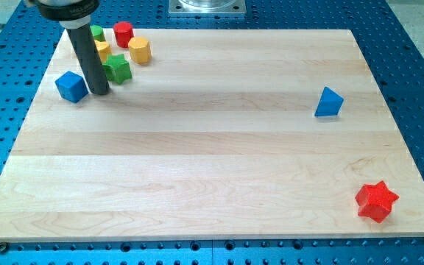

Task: Slide the blue cube to the left of the green star

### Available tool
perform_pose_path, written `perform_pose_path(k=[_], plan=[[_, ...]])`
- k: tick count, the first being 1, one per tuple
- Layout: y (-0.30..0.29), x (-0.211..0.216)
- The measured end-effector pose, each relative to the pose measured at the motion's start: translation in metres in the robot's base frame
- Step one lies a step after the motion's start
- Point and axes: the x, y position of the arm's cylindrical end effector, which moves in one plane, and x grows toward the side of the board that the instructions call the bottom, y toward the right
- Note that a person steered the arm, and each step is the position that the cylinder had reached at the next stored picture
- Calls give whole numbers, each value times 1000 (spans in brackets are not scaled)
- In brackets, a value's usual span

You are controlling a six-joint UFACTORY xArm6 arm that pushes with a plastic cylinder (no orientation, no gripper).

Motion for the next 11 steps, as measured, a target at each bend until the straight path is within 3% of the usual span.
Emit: perform_pose_path(k=[1, 3, 4, 6, 10, 11], plan=[[-15, 33], [-46, -4], [-62, 46], [-110, -52], [-74, -45], [-101, -42]])
